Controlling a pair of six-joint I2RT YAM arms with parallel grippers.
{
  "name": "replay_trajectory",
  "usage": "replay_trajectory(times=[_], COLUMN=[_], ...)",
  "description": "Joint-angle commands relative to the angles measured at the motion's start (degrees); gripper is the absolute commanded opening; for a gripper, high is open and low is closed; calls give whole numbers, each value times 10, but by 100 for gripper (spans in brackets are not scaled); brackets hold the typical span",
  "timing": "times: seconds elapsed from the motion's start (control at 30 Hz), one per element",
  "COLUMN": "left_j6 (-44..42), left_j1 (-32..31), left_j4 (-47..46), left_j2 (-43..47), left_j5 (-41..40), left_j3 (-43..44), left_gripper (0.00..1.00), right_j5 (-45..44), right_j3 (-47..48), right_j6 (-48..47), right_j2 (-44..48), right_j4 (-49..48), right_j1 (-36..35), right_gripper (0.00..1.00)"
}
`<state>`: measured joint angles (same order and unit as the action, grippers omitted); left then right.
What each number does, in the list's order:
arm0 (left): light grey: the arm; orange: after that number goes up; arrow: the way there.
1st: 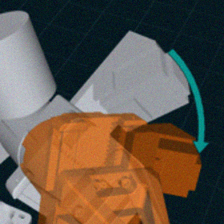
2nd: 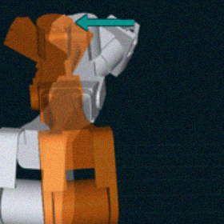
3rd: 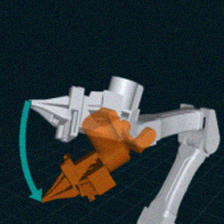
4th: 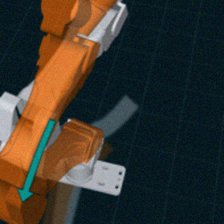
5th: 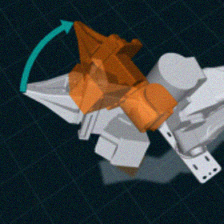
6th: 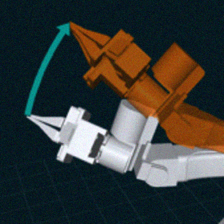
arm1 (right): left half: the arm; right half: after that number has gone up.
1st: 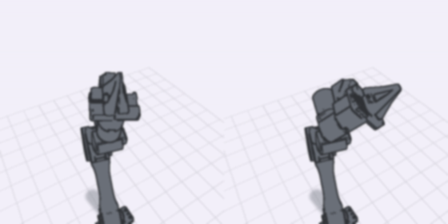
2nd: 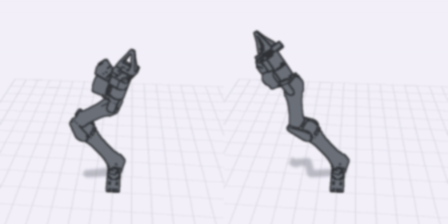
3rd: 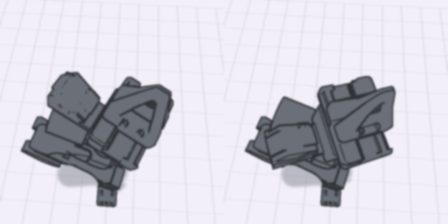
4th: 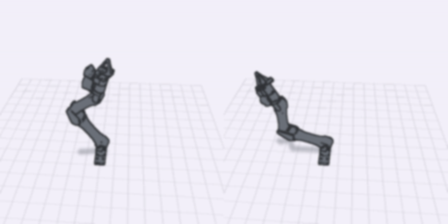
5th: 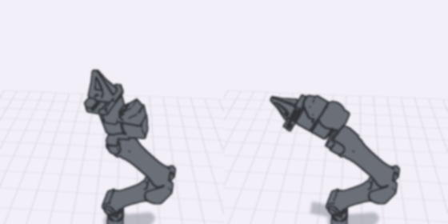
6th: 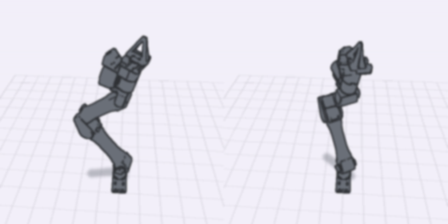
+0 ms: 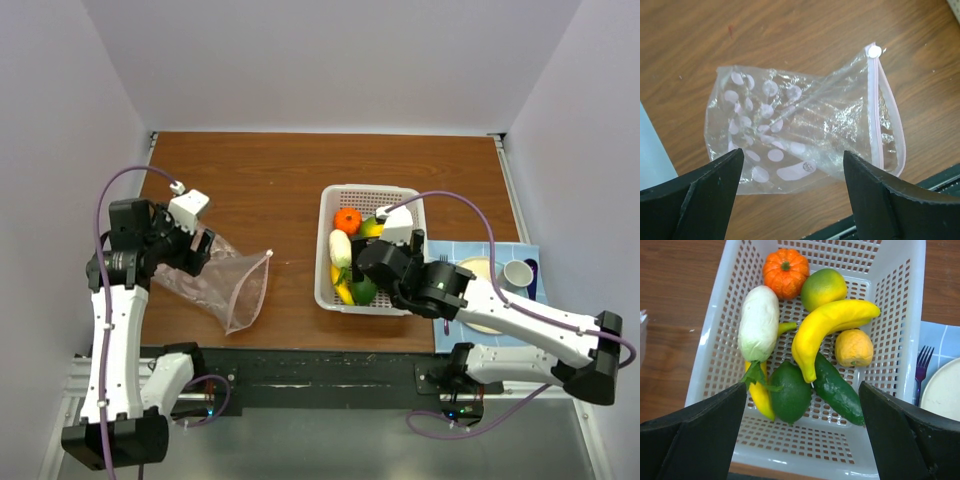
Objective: Open the zip-top bag and remove the fake food
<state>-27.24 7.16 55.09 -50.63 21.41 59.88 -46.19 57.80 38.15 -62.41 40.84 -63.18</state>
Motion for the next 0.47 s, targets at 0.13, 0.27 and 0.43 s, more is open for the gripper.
replay_trajectory(times=[0.13, 0.27, 0.43], left_j6=[51, 88, 141], left_j1=[4, 3, 4], left_j4=[-118, -132, -153], left_j2=[27, 7, 17], left_j5=[70, 65, 45], left_j3=[-13, -12, -37], left_gripper=[100, 100, 100], right_j5=[45, 46, 46], right_j3=[19, 23, 15], right_j6=[-47, -49, -55], right_j2=[80, 86, 104], right_j4=[10, 26, 34], right_j1=[-11, -11, -11], right_gripper=[99, 99, 99])
